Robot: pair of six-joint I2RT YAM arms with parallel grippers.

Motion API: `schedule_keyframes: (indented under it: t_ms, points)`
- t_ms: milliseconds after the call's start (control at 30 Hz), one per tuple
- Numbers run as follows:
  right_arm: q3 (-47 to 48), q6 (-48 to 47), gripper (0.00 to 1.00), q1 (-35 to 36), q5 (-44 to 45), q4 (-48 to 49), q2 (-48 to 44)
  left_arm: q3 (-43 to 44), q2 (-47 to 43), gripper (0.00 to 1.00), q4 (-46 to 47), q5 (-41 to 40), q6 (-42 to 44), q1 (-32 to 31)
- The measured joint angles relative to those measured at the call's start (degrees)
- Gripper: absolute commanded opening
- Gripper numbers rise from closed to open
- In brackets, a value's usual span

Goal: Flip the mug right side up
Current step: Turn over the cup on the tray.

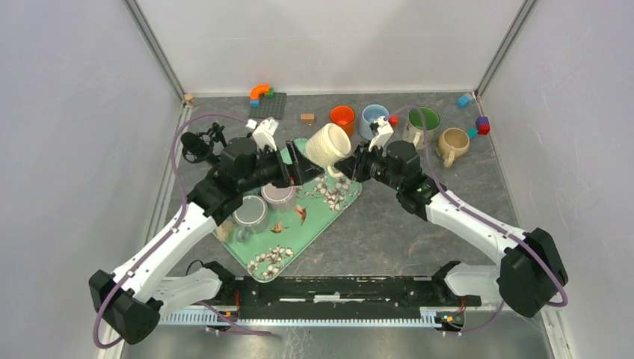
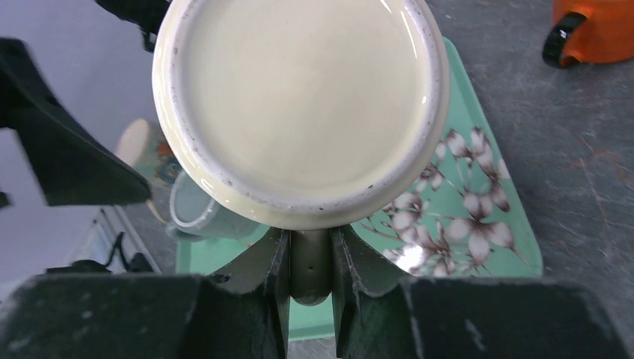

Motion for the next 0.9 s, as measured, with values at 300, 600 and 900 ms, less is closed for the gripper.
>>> schedule_keyframes:
  t_ms: [300,600,900]
  points:
    - [0.42,9.60,0.00,-1.18,-7.69,11.30,0.02,-3.21,5.44,0.89,9.46,9.90,-5.73,0.28]
    - [0.42,18.62,0.00,-1.31,-12.17,21.57,1.57,-7.26,9.53,0.76,25.68,15.43,-16.04,0.66]
    - [-0.02,23.87,0.00,-1.88,-13.51,27.36,1.95,-12.52,9.57,0.67,41.83,15.93,-25.73,0.70]
